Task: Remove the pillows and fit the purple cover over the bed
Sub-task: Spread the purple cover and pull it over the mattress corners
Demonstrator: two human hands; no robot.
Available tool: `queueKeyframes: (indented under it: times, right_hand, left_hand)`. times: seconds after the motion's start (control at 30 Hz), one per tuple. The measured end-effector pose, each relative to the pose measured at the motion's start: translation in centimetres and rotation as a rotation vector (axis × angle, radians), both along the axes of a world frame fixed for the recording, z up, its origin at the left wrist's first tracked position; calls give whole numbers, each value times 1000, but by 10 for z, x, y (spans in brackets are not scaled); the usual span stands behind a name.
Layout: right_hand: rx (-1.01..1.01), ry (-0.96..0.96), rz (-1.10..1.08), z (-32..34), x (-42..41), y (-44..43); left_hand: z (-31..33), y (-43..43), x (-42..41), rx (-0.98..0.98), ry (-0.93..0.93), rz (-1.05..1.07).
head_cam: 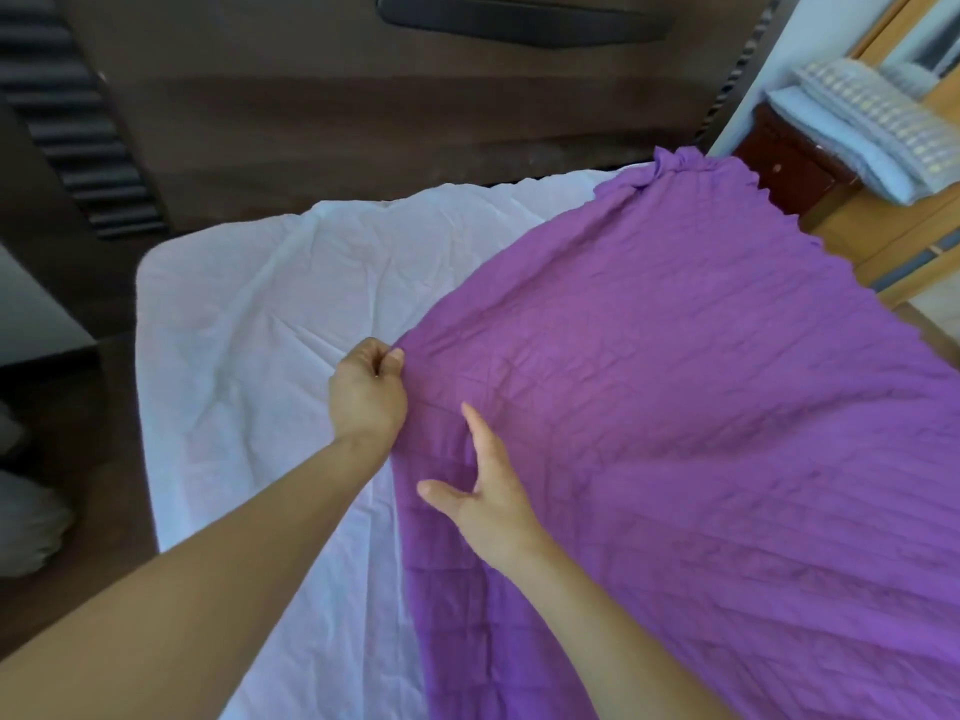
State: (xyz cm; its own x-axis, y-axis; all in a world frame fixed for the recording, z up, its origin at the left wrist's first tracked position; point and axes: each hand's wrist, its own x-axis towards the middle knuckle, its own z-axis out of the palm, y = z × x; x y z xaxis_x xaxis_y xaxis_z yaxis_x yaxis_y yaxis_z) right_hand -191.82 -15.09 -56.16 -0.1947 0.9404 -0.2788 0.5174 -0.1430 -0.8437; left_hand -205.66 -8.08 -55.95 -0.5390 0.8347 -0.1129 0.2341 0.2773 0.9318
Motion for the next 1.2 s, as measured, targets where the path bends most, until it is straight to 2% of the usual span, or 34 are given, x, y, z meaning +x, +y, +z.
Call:
queueKeyframes:
  times: [0.07,0.17,0.23,0.33,0.47,0.53,0.6,0.7,0.83,0.9,1.03,1.1,1.2]
  right_hand:
    - [-59,-130,27,-5,-15,4]
    - [75,-283,-139,-11,-27,15]
    - [166,-175,-310,-7,-29,19]
    - [77,172,-541,1,-12,24]
    - [-154,639,-780,20,30,28]
    - [-187,761,-849,26,48,29]
    - [-197,812,-875,26,60,28]
    - [-202,787,-853,23,73,25]
    - [-183,722,-821,22,84,17]
    - [-192,706,-797,21,90,12]
    - [-190,704,-740,24,96,4]
    - [-158,683,-748,24,103,4]
    - [-75,507,-752,26,112,5]
  left_hand:
    - [5,-1,4,-2,-55,-104]
    - [9,-3,7,13,-149,-279]
    - [16,-6,8,9,-255,-419]
    - [26,-12,7,-27,-418,-603]
    - [8,-17,8,-139,-414,-506]
    - [-7,-25,18,-228,-422,-460]
    - [-18,-31,35,-303,-427,-470]
    - [-21,-28,64,-327,-446,-472]
    - [-9,-11,95,-194,-557,-412]
    - [-9,1,102,-148,-435,-468]
    - [-9,22,103,-267,152,-612]
    - [2,24,103,-267,321,-597]
    - [20,20,83,-115,543,-471]
